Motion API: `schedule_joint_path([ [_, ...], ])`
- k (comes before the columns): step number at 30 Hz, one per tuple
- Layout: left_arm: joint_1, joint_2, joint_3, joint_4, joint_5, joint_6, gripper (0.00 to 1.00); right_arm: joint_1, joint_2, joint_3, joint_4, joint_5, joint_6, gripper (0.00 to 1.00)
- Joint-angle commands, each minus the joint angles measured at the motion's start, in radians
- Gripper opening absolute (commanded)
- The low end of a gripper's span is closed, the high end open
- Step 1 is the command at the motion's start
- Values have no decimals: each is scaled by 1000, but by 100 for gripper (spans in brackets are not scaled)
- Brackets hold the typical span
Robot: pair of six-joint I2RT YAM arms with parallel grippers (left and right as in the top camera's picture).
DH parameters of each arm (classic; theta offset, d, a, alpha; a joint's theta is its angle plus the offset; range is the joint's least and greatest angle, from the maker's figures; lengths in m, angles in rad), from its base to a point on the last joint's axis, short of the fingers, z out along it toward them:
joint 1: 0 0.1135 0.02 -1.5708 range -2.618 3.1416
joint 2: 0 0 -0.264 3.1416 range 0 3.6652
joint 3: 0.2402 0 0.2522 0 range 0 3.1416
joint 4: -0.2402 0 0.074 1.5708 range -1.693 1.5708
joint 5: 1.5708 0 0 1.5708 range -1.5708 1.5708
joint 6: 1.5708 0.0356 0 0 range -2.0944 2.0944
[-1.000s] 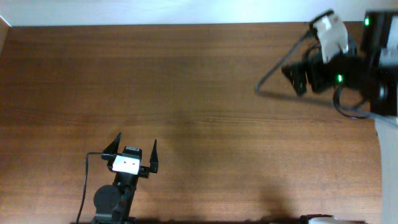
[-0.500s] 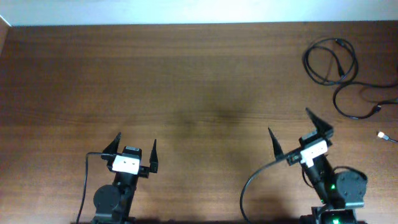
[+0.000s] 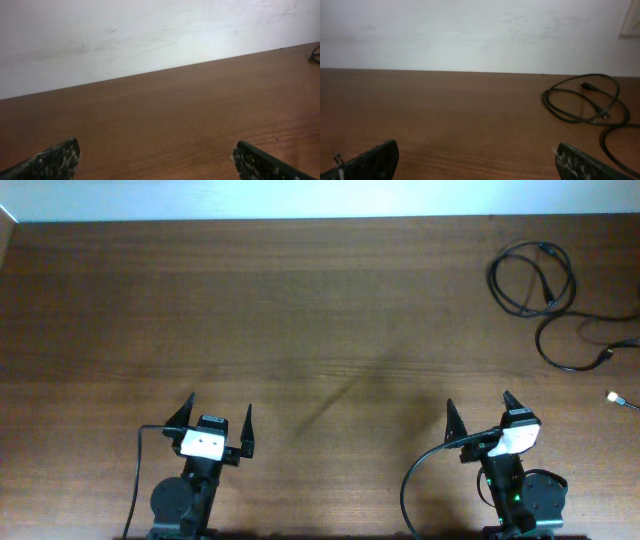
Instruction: Untangle cables
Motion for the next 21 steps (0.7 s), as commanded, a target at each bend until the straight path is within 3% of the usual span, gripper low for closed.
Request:
schedule_joint_path([
  [1,8,-5,-3,-6,-4,19,99,6,-9,-5,-10,30,36,99],
  [21,8,-5,-3,-6,-4,19,99,6,-9,-5,-7,7,-16,99],
])
